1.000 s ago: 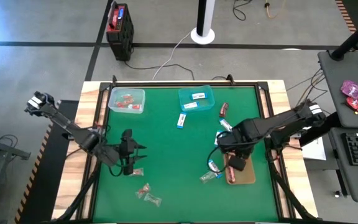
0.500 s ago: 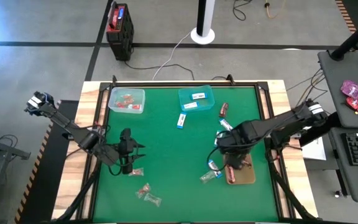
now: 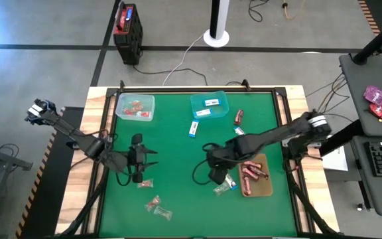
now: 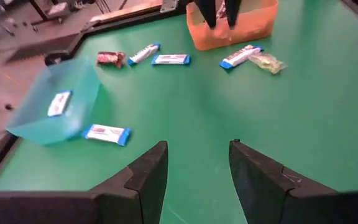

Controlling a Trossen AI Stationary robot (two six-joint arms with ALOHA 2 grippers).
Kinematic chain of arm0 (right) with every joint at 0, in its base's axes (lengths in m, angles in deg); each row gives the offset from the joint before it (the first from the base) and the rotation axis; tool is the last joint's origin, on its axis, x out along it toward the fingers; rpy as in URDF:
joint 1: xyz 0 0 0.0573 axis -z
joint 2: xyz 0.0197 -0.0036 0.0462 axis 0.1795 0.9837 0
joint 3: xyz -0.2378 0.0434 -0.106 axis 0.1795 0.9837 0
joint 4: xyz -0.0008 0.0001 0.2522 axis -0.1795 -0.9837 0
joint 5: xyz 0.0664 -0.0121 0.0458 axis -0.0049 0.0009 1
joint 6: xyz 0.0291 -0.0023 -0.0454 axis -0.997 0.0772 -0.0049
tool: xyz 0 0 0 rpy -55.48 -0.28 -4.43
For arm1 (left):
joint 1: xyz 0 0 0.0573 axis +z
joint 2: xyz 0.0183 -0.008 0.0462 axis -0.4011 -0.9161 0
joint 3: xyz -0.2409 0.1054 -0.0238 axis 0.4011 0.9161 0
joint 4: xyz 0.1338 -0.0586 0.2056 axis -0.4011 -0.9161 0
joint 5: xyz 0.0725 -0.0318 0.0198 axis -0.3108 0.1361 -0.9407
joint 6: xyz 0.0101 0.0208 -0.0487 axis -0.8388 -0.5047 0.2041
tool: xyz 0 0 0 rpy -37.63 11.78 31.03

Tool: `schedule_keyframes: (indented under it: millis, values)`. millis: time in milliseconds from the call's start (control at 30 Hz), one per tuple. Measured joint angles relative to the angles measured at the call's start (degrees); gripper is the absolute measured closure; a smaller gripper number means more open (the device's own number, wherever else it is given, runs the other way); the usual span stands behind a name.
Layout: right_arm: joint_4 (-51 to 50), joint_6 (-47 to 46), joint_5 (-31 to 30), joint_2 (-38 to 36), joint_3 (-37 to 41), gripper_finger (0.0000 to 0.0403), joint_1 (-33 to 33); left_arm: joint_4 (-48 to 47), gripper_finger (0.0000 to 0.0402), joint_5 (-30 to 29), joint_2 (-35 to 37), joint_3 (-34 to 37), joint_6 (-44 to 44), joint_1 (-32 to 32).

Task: Sort candy by brand, put in halloween buckets
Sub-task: Put the white chocolate into the light blue bin

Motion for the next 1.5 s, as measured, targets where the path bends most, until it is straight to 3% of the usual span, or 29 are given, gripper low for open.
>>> schedule_keyframes:
  millis: [267, 633, 800, 1000, 1133, 1233, 1500]
  values:
    - [-0.19, -5.12, 6.86, 9.96, -0.12, 0.0221, 1.38, -0.03, 0.0247, 0.11, 0.00, -0.91, -8.24, 3.99]
    - [-0.60, -4.59, 7.04, 11.42, -0.17, 0.0210, 1.38, 4.77, 0.0247, 0.59, -0.01, -0.91, -21.15, 12.23]
    - [-1.05, -2.07, 7.15, 15.20, -6.42, 0.0211, 1.64, 9.53, 0.0247, 6.73, -0.02, -0.91, -26.58, 17.70]
    - [-17.52, 6.98, -0.64, 21.13, -21.96, 0.0211, 2.08, 12.55, 0.0247, 11.08, -0.02, -0.91, -29.22, 23.23]
    - [-29.45, 10.22, -0.17, 25.48, -28.10, 0.0211, 1.58, 12.39, 0.0247, 11.14, -0.02, -0.91, -29.48, 24.56]
    - [-34.25, 10.45, 2.42, 28.13, -30.41, 0.0211, 1.43, 12.34, 0.0247, 11.16, -0.15, -0.91, -29.26, 24.59]
    - [-33.39, 13.78, 7.11, 31.49, -29.14, 0.0211, 1.14, 11.42, 0.0247, 14.04, -0.68, -0.62, -25.35, 24.56]
